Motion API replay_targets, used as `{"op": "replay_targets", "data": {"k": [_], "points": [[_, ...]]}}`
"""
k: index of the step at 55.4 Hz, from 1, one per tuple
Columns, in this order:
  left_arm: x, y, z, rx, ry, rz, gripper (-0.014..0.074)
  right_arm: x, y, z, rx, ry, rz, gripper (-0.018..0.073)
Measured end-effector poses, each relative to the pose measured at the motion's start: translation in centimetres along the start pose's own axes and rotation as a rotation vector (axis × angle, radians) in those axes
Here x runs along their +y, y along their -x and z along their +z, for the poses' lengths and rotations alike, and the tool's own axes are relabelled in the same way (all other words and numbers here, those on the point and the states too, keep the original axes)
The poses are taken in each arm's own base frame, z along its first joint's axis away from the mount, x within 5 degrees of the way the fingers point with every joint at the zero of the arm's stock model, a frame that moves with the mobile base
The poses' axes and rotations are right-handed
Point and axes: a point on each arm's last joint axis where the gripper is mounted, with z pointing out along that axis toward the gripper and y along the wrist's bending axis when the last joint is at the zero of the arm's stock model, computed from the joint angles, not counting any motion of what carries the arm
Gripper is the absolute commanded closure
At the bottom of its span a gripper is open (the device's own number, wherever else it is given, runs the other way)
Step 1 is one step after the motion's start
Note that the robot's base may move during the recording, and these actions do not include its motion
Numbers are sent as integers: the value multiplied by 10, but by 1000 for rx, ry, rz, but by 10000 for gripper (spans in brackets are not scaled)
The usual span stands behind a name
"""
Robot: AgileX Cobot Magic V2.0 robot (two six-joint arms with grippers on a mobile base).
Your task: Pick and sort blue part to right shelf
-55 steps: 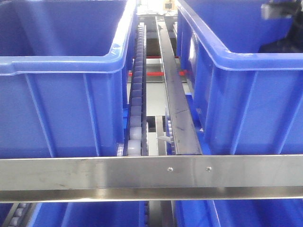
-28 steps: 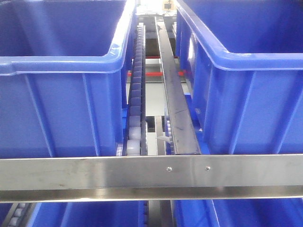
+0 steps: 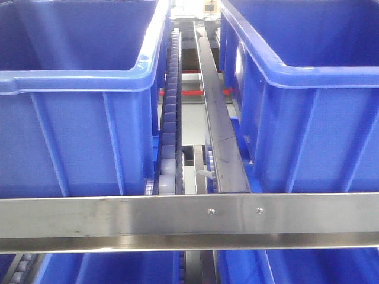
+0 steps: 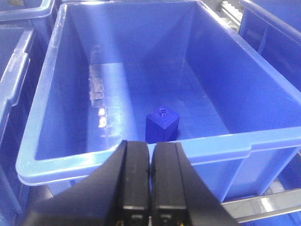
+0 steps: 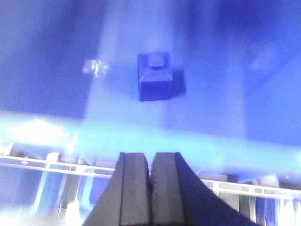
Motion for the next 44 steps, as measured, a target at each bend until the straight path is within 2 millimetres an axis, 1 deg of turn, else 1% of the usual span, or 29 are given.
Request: {"op": "replay_targets", "data": {"k": [5, 11, 18, 24, 31, 44], "points": [[0, 0, 0, 0, 0, 0, 472, 1, -17, -20, -85, -3, -2, 517], [0, 0, 0, 2, -1, -1, 472, 2, -33, -39, -181, -4, -3, 517], [0, 0, 0, 5, -1, -1, 472, 3, -43, -61, -310, -8, -6, 517], [0, 0, 0, 5, -1, -1, 472, 3, -45, -78, -436, -12, -8, 517], [0, 0, 0, 5, -1, -1, 472, 3, -43, -84, -502, -16, -8, 517], [0, -1, 0, 7, 0, -1, 472, 3, -43, -84, -504, -15, -6, 517]]}}
